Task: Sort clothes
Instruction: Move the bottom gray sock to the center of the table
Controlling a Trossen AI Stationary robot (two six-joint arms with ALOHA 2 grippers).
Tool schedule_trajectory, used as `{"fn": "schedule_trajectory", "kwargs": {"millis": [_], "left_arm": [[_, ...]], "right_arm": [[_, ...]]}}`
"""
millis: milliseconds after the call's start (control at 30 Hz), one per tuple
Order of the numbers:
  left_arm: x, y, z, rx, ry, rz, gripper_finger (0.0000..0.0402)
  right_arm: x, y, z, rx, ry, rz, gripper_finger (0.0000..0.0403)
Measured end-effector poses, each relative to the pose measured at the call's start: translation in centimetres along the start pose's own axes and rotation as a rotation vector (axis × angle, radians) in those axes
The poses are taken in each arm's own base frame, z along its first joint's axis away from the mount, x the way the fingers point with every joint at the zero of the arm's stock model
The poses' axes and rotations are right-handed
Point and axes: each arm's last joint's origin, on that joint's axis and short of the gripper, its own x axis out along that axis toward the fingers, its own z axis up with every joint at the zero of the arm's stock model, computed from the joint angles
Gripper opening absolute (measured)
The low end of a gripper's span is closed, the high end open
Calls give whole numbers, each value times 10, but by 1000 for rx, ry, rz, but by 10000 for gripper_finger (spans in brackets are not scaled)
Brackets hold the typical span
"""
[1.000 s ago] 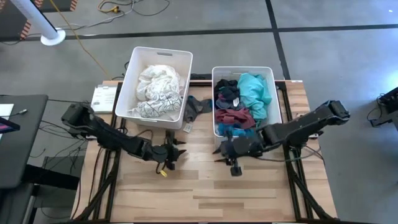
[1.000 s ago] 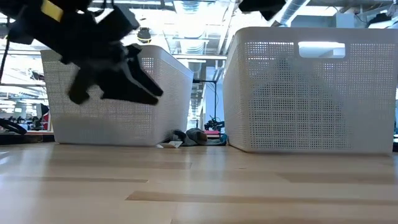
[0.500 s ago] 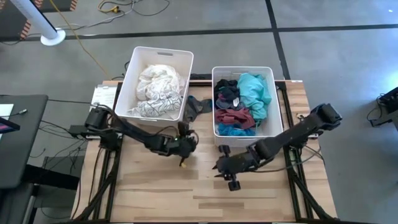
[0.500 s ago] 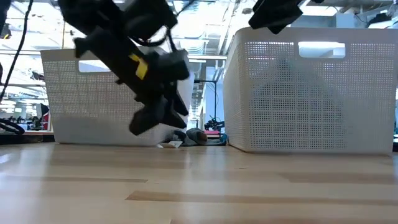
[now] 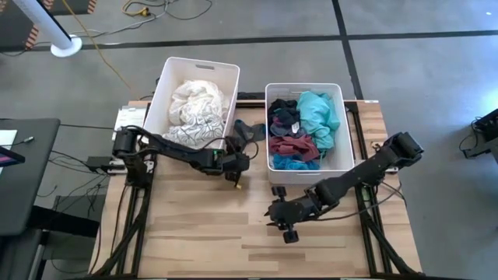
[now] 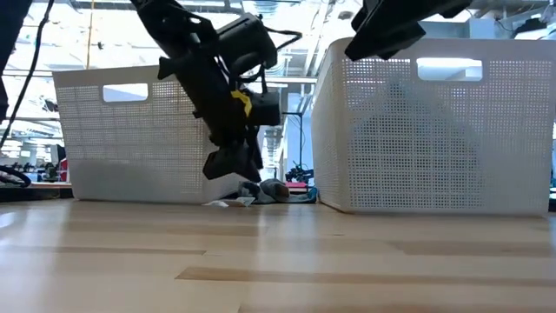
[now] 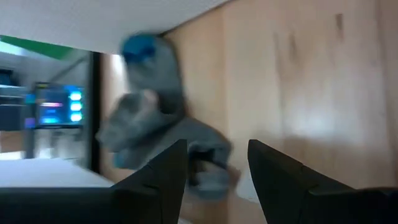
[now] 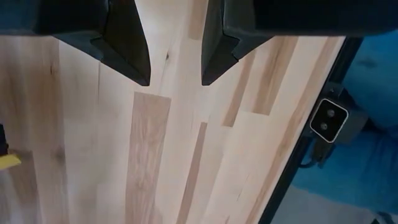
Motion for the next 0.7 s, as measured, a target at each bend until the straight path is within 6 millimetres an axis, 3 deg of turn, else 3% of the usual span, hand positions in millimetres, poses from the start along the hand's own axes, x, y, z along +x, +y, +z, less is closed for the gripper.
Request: {"fn": "schedule_trajectory", "kwargs": {"millis": [200,533,700], "left_arm": [[10,1,-5,-42,-14,-147,165],[33,-9,-12,-65,40,-199,162],[32,-8,-12,-77,41,-206,103]], "right_arm": [[0,0,2,3,-21,3,159],[0,1,7,11,-74,15,159],[0,1,7,11,-75,15,159]]}}
